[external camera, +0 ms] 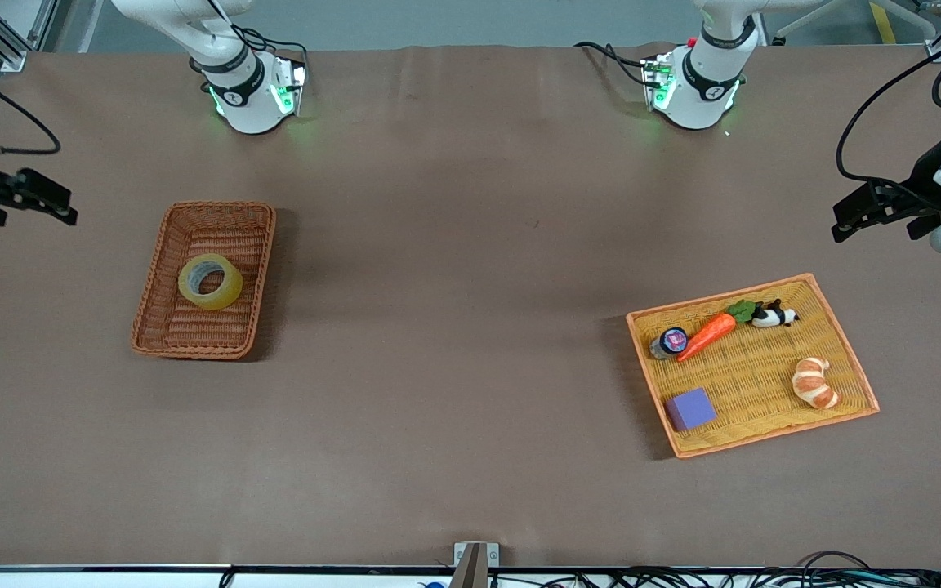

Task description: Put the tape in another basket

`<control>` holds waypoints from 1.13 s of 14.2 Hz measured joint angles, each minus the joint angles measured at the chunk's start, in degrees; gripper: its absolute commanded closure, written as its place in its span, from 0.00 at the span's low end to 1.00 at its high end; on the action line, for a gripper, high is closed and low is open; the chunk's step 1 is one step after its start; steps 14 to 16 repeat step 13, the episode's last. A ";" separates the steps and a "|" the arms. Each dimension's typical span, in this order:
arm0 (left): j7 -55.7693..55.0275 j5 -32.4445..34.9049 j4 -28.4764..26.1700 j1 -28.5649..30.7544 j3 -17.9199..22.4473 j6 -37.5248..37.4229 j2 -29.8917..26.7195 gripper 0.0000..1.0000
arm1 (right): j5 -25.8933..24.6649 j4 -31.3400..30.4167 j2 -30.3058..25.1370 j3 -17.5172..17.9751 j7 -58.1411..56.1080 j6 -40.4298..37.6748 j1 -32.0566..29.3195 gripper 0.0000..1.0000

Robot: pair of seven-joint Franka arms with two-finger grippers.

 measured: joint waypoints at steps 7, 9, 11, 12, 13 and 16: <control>0.00 0.00 0.10 0.10 0.07 0.01 0.00 0.00 | 0.00 4.63 1.33 0.58 1.17 -0.02 -1.13 0.00; 0.00 0.00 0.21 0.15 0.09 0.02 0.00 0.00 | 0.00 4.69 1.71 0.61 1.17 0.31 -1.17 0.00; 0.00 0.00 0.26 0.13 0.09 0.02 0.00 0.00 | 0.00 4.76 1.86 0.69 1.17 0.47 -1.16 0.00; -0.01 0.00 0.27 0.12 0.09 0.02 0.00 0.00 | 0.00 4.78 1.86 0.72 1.17 0.47 -1.16 0.00; -0.01 0.00 0.28 0.13 0.09 0.02 0.00 0.00 | 0.00 4.80 1.86 0.75 1.17 0.47 -1.16 0.00; -0.01 0.00 0.28 0.13 0.09 0.02 0.00 0.00 | 0.00 4.80 1.86 0.75 1.17 0.47 -1.16 0.00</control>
